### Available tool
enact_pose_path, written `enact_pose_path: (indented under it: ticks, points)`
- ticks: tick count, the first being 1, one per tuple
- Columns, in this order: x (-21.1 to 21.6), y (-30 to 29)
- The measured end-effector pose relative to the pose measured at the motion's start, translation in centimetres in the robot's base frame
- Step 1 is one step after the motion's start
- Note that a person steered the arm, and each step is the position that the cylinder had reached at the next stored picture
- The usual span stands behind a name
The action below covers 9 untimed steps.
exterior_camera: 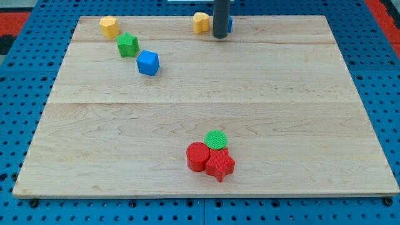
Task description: Push the cube into the triangle
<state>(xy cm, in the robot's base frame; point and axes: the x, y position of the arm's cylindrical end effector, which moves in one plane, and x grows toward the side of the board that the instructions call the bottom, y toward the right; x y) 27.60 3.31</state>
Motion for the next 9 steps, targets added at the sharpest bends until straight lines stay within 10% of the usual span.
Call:
enact_pose_path:
  ticks: [3,9]
  points:
    - [12.4,-16.1]
    - [2.5,-4.6]
